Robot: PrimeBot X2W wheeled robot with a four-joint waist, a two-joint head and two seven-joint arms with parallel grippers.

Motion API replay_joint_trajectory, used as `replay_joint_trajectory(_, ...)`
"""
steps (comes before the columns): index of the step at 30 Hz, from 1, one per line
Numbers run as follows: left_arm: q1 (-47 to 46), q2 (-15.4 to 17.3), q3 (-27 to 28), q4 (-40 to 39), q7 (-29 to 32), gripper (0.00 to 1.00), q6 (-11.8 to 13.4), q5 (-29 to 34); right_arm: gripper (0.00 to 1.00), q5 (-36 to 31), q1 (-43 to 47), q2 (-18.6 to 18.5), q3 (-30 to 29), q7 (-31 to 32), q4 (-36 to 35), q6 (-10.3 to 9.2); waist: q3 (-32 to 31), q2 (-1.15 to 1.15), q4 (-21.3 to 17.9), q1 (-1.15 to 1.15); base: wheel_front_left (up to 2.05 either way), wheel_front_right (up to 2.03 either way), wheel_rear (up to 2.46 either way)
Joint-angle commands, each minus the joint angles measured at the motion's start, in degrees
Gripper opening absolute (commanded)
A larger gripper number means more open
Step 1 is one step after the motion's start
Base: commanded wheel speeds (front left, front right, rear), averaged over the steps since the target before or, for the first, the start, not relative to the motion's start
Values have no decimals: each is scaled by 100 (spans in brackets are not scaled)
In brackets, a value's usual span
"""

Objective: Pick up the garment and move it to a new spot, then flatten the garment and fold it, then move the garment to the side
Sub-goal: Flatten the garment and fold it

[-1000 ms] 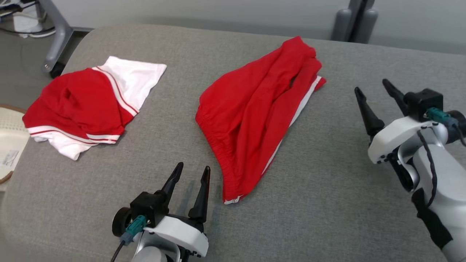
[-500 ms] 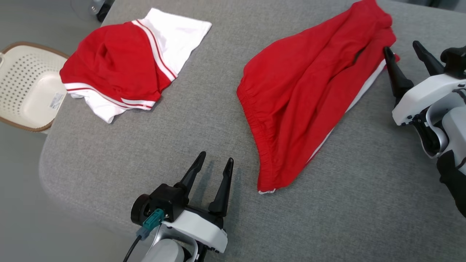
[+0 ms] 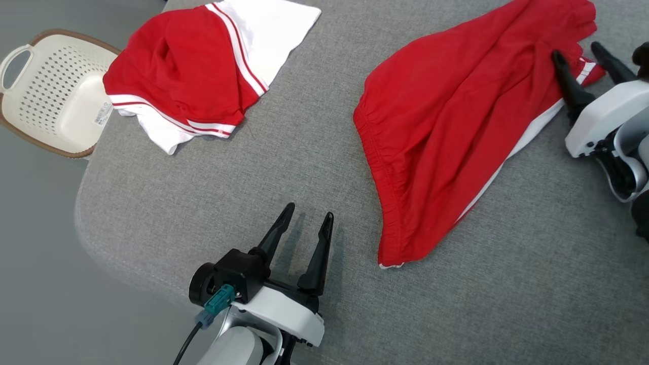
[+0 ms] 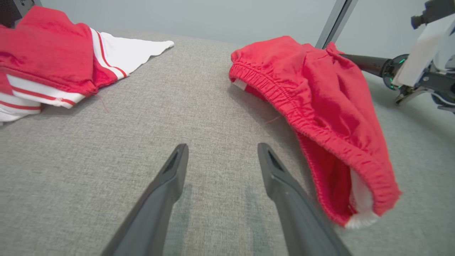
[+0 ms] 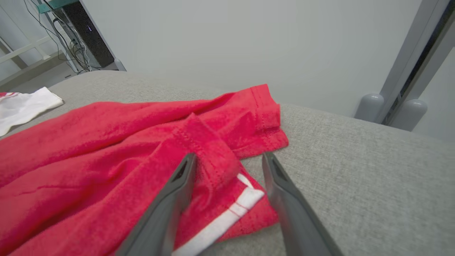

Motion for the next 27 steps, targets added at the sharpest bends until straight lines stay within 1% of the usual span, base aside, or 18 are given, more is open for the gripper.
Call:
replay_joint_trajectory(1, -61, 18, 25, -14, -2, 100, 10, -45, 85, 24, -92, -55, 67, 37, 74, -2, 43, 0, 42, 0, 0, 0, 0)
replay_joint_trajectory(3, -44, 21, 49, -39, -2, 100, 19, -47, 42, 30, -135, -63, 211, 68, 151, -1, 72, 0, 57, 0, 0, 0, 0)
replay_joint_trajectory(4, -19, 21, 69, -48, -2, 100, 36, -74, 7, 57, -148, -64, 275, 74, 190, -1, 83, 0, 53, 0, 0, 0, 0)
replay_joint_trajectory(5, 3, 20, 80, -52, -2, 100, 42, -83, 0, 78, -155, -60, 346, 87, 217, -1, 90, 0, 46, 0, 0, 0, 0)
replay_joint_trajectory(6, 22, 19, 91, -36, -2, 100, 38, -103, 0, 120, -138, -50, 404, 113, 236, -1, 88, 0, 32, 0, 0, 0, 0)
replay_joint_trajectory(11, 32, 19, 212, -18, -2, 100, 11, -12, 0, 327, -152, -56, 502, -136, 96, -2, -29, 0, -180, 0, 0, 0, 0)
replay_joint_trajectory(16, -6, 22, 345, 55, -2, 100, -54, 143, 0, 520, -6, 1, 413, -260, -216, -2, -325, 0, -641, 0, 0, 0, 0)
replay_joint_trajectory(19, -16, 23, 462, 110, -2, 100, -111, 244, 0, 469, 153, -8, 56, -259, -623, -2, -556, 0, -1013, 0, 0, 0, 0)
replay_joint_trajectory(23, 32, 24, 629, 227, -2, 100, -185, 386, 0, 304, 642, 74, -475, -260, -1151, -2, -909, 0, -1523, 0, 0, 0, 0)
replay_joint_trajectory(27, 168, 24, 777, 321, -2, 100, -250, 478, 0, 131, 1283, 150, -915, -258, -1451, -1, -1223, 0, -2001, 0, 0, 0, 0)
